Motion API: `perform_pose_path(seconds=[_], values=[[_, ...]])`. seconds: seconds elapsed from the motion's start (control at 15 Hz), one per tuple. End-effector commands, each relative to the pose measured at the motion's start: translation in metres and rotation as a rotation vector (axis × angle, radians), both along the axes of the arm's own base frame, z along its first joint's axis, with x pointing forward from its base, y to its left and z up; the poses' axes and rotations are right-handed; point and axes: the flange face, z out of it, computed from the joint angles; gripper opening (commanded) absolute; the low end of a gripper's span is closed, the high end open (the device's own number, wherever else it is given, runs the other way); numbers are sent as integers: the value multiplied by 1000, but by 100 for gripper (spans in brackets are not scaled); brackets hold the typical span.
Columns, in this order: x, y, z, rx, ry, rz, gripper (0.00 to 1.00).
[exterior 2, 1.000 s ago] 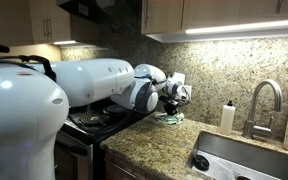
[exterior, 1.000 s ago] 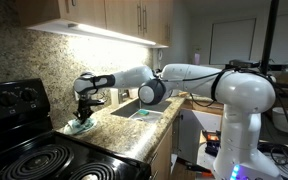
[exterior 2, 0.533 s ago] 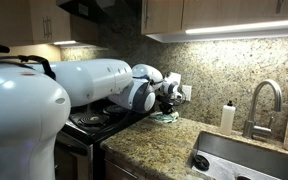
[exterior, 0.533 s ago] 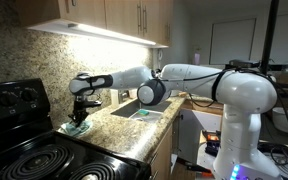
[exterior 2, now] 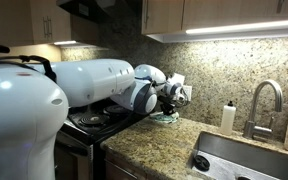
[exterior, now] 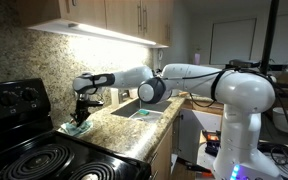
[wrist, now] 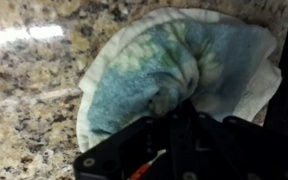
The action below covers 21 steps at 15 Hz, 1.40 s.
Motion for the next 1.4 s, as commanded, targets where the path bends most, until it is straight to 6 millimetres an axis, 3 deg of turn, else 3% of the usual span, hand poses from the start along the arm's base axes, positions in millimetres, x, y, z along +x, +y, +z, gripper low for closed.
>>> perform_pose_path(seconds=[0.0, 0.87, 1.33], values=[[-20, -44, -53, 6, 147, -49, 7], [-43, -167, -37, -26, 234, -339, 7], [-52, -170, -53, -50, 305, -382, 8]])
